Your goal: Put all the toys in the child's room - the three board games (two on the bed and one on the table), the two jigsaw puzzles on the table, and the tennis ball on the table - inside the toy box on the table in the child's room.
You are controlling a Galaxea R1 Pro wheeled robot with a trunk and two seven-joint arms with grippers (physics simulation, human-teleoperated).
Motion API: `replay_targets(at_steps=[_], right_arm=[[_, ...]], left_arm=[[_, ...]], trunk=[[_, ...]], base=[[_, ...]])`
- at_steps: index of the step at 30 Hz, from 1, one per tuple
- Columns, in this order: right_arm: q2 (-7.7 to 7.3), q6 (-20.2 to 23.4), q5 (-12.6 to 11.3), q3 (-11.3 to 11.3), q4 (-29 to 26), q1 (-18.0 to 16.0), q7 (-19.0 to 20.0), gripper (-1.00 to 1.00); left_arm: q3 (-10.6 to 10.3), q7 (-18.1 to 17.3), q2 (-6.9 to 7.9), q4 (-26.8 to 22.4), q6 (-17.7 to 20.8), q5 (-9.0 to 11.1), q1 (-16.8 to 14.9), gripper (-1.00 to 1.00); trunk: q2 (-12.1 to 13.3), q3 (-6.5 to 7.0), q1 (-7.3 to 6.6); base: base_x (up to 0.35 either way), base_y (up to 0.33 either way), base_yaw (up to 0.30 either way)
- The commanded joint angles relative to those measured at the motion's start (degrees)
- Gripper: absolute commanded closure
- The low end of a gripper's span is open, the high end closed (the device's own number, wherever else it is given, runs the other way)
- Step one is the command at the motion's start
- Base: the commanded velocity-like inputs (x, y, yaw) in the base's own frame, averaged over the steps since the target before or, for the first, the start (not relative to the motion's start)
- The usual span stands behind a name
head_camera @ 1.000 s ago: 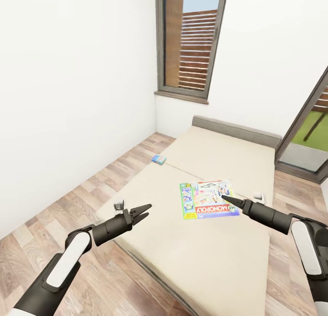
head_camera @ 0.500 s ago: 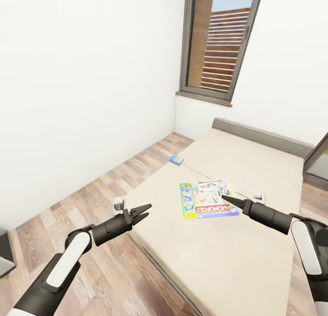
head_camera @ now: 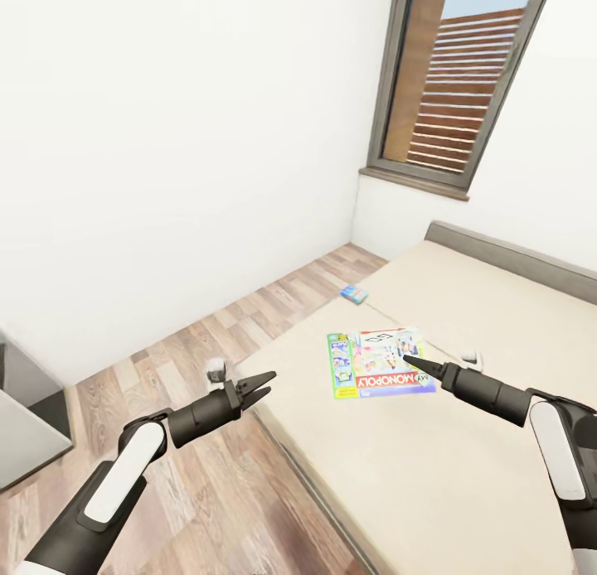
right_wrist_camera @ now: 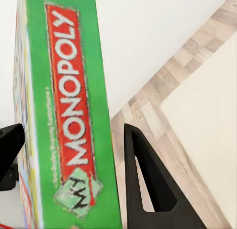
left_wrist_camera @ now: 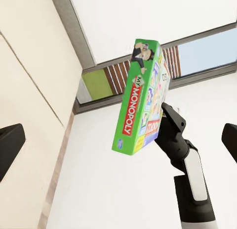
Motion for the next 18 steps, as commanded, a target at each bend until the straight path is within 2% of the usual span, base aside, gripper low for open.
replay_targets(at_steps=[1,18], right_arm=[[0.0,0.5,-0.3,-0.1,0.0,0.0,0.2,1.0],[0.01,0.5,-0.3,0.0,0.0,0.0,-1.5,1.0]], left_arm=[[-0.1,0.0,0.03,0.0,0.2,0.3,-0.1,-1.0],[-0.1,0.0,0.03,0.0,0.2,0.3,-0.1,-1.0]], trunk=[[-0.1,-0.1,0.03],[-0.1,-0.1,0.03]], base=[[0.0,0.0,0.288],[0.0,0.0,0.291]])
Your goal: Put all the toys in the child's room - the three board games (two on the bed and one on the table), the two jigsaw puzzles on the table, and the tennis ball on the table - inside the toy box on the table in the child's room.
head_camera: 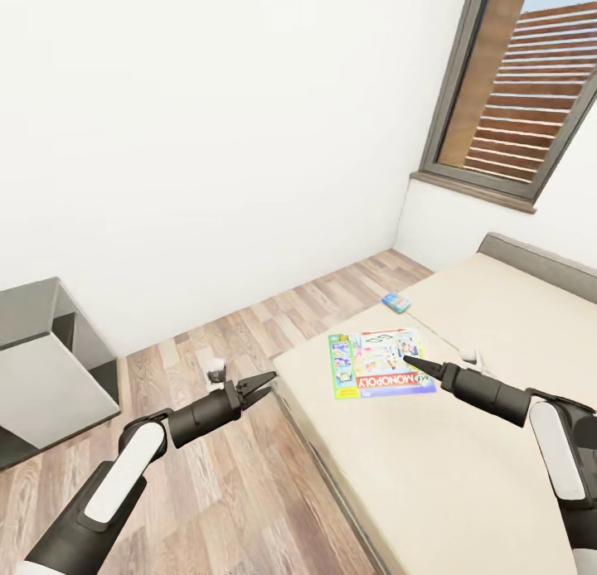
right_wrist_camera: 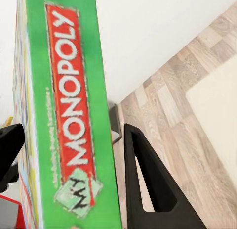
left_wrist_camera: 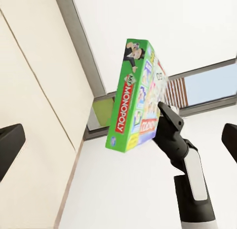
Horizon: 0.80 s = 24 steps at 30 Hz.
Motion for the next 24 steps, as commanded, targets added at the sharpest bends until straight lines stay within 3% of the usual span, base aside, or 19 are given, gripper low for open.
replay_targets(at_steps=[1,16,24], right_arm=[[0.0,0.5,-0.4,-0.1,0.0,0.0,-0.3,1.0],[0.01,0.5,-0.4,0.6,0.0,0.0,-6.9,1.0],[-0.01,0.4,-0.4,5.5,0.0,0.0,-8.5,1.0]], left_arm=[[-0.1,0.0,0.03,0.0,0.2,0.3,-0.1,-1.0],[-0.1,0.0,0.03,0.1,0.2,0.3,-0.1,-1.0],[-0.1,0.1,0.03,0.1,0.2,0.3,-0.1,-1.0]], trunk=[[-0.1,-0.1,0.03],[-0.1,-0.1,0.03],[-0.1,-0.1,0.03]], base=[[0.0,0.0,0.293],[0.0,0.0,0.294],[0.0,0.0,0.191]])
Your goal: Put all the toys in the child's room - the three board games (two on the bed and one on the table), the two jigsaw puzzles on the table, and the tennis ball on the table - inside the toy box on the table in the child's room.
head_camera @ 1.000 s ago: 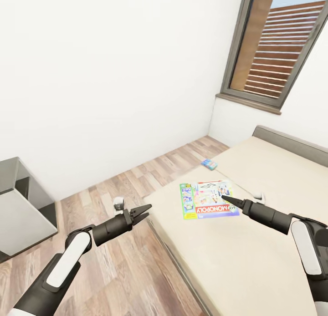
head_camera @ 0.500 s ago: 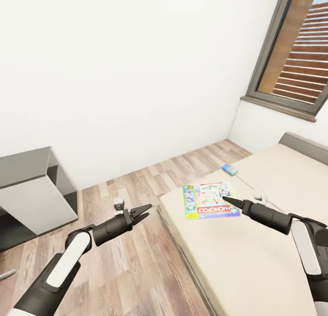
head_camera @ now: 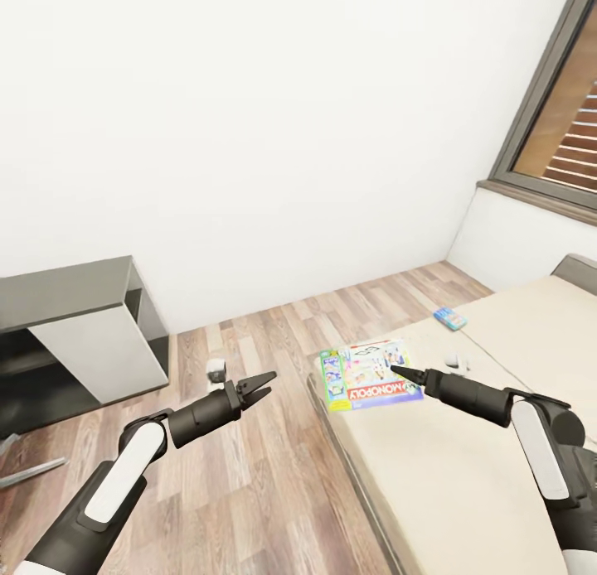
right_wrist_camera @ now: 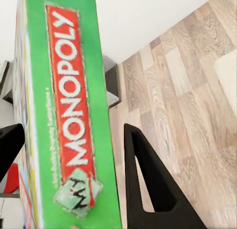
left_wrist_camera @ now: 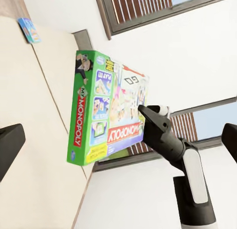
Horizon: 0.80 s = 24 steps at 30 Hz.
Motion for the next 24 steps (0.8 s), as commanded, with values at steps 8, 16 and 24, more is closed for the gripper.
replay_targets(at_steps=[8,16,24], right_arm=[[0.0,0.2,0.0,1.7,0.0,-0.1,-0.1,1.0],[0.04,0.2,1.6,4.9,0.0,-0.1,-3.5,1.0],[0.07,0.3,2.8,6.3,0.0,-0.1,-7.0,1.0]], left_arm=[[-0.1,0.0,0.03,0.0,0.2,0.3,-0.1,-1.0],[-0.1,0.0,0.03,0.0,0.2,0.3,-0.1,-1.0],[-0.1,0.0,0.03,0.0,0.2,0.3,-0.1,-1.0]], trunk=[[-0.1,-0.11,0.03],[-0.1,-0.11,0.03],[-0.1,-0.11,0.03]], base=[[0.0,0.0,0.055],[0.0,0.0,0.015],[0.0,0.0,0.004]])
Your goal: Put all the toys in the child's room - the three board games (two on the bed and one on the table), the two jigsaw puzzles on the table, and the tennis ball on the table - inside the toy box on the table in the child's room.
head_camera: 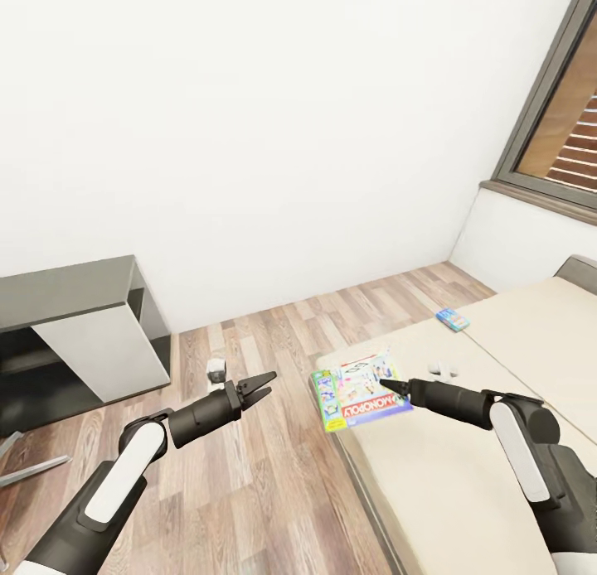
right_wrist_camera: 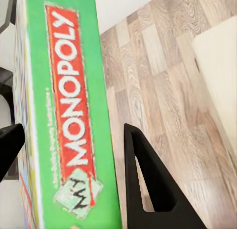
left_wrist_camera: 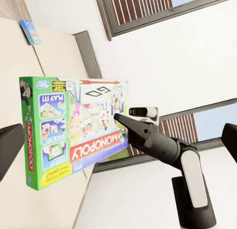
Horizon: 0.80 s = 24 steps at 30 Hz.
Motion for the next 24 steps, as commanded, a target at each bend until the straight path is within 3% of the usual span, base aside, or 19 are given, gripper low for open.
replay_targets(at_steps=[1,7,14,24], right_arm=[[0.01,0.3,0.3,0.2,0.0,-0.1,0.4,1.0],[0.0,0.3,0.5,1.5,0.0,-0.1,1.7,1.0],[-0.05,0.3,0.7,2.1,0.0,-0.1,6.5,1.0],[-0.06,0.2,0.8,2.3,0.0,-0.1,9.1,1.0]], left_arm=[[-0.1,0.0,0.04,0.0,0.2,0.3,-0.1,-1.0],[-0.1,0.0,0.04,0.0,0.2,0.3,-0.1,-1.0],[-0.1,0.0,0.04,0.0,0.2,0.3,-0.1,-1.0],[-0.1,0.0,0.04,0.0,0.2,0.3,-0.1,-1.0]], trunk=[[-0.1,-0.11,0.03],[-0.1,-0.11,0.03],[-0.1,-0.11,0.03],[-0.1,-0.11,0.03]], base=[[0.0,0.0,0.002],[0.0,0.0,0.001],[0.0,0.0,0.022],[0.0,0.0,0.194]])
